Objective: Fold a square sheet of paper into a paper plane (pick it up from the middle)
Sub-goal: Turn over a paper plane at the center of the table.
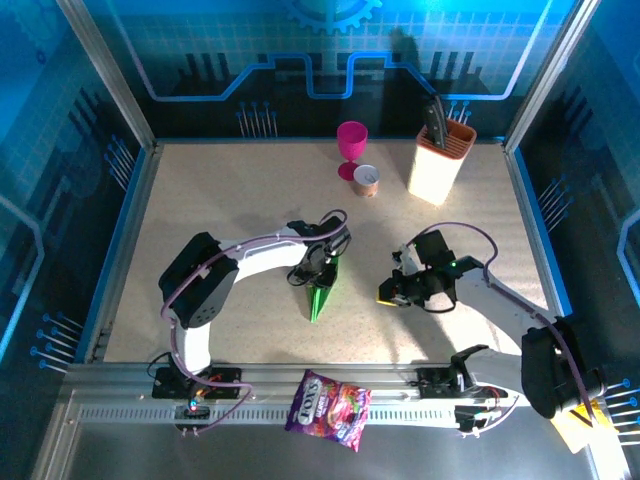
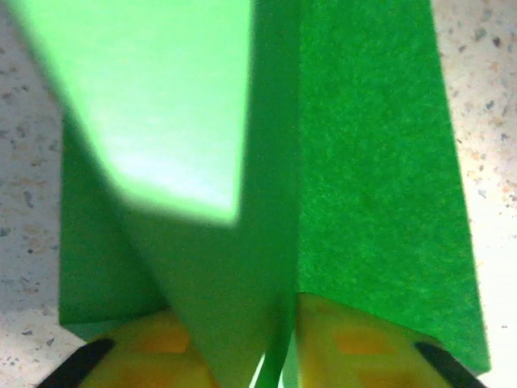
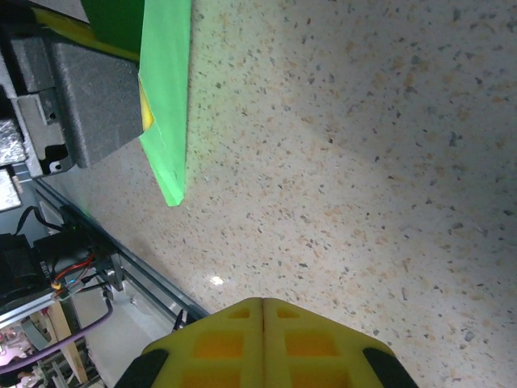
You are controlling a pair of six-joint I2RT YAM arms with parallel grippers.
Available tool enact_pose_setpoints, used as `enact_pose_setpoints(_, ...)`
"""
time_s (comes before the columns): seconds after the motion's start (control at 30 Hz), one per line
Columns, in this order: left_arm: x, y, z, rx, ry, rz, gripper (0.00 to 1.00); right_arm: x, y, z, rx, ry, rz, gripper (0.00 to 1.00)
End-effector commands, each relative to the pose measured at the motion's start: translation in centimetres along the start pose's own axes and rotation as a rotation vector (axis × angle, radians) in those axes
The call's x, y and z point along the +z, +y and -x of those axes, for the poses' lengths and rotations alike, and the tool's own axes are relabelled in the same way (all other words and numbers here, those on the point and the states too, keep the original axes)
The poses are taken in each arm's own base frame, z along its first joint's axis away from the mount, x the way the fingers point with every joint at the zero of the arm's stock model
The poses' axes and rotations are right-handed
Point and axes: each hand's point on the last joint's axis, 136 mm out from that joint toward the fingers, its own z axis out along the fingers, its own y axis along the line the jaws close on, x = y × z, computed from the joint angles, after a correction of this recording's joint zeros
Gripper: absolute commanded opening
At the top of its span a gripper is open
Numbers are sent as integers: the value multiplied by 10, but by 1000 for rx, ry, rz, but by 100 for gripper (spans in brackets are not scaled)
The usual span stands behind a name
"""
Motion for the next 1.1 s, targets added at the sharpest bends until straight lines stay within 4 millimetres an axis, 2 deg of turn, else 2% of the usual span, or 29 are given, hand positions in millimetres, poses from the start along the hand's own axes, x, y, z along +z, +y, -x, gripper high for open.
enact_pose_setpoints(0.0, 3, 0, -7, 18, 28, 18, 35, 1, -3, -7, -3, 13, -12, 0)
enact_pose_setpoints(0.27, 9, -6, -19, 21, 50, 28, 50, 8, -2, -11, -15, 28, -16, 0)
enact_pose_setpoints(0.53, 25, -3, -29, 16, 76, 72, 65, 9, 4, -11, -34, 23, -8, 0)
enact_pose_setpoints(0.87, 50, 9, -46, -25, 102, 140, 68, 3, 10, -10, -46, 6, -2, 0)
enact_pose_setpoints(1.07, 43, 11, -39, -29, 69, 162, 67, 1, 14, -7, -50, -2, 1, 0)
